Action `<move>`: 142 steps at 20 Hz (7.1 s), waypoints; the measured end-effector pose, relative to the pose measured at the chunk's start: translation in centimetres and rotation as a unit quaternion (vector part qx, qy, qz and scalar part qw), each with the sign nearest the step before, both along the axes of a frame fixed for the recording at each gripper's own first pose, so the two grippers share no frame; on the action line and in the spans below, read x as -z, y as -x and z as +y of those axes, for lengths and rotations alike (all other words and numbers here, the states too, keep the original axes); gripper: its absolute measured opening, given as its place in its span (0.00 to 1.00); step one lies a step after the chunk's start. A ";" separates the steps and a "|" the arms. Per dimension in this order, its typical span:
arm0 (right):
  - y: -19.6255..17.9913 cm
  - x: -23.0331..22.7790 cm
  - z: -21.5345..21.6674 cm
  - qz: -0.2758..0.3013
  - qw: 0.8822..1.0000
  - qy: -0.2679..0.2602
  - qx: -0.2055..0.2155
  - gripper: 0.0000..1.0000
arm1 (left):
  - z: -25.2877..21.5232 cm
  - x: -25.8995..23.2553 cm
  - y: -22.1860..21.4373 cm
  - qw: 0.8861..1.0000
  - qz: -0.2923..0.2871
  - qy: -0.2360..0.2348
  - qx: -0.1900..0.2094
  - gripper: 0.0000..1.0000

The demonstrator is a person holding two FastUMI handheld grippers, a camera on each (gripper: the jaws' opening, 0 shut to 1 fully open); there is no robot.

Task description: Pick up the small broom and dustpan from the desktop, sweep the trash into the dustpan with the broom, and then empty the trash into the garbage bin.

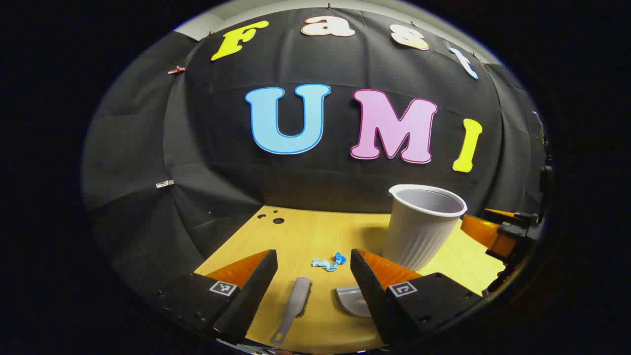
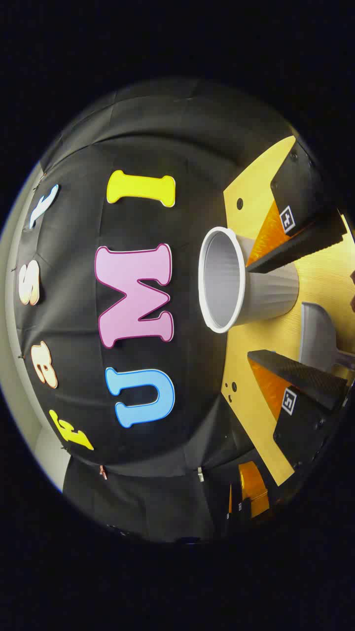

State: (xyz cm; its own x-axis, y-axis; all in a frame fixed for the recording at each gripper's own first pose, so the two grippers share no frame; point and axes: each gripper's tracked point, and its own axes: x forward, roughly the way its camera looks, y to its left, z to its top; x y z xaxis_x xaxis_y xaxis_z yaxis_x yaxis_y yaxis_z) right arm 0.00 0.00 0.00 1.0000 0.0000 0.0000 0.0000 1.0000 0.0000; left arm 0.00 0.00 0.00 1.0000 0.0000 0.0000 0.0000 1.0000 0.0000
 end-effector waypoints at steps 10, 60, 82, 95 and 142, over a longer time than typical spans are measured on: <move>0.1 0.9 3.7 0.030 0.999 0.009 0.020 0.99 | 2.6 -1.2 -0.9 0.997 -0.036 -0.059 0.028 0.96; 2.7 16.6 5.2 0.274 0.962 -0.021 0.003 0.99 | 4.6 27.6 -6.8 0.861 0.500 -0.061 0.077 0.87; 4.6 25.5 8.1 0.437 0.898 -0.049 0.010 0.99 | 6.9 24.2 -7.8 0.911 0.400 -0.009 0.096 0.24; 2.5 31.1 8.7 0.482 0.874 -0.039 0.033 0.99 | 10.1 18.6 -13.0 0.925 0.363 -0.067 0.088 0.24; 1.8 29.9 4.4 0.531 0.840 0.035 -0.106 0.35 | -1.3 22.3 -20.9 0.733 0.468 -0.352 0.345 0.26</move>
State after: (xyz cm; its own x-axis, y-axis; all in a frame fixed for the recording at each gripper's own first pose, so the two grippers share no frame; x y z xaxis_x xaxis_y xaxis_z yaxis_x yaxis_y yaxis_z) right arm -1.78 4.38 -29.91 0.4134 0.1413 -0.8995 -0.2146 0.9752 0.0546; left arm 20.93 -1.32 -22.30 0.3239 -0.1771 -0.9294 0.8361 0.5133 0.1936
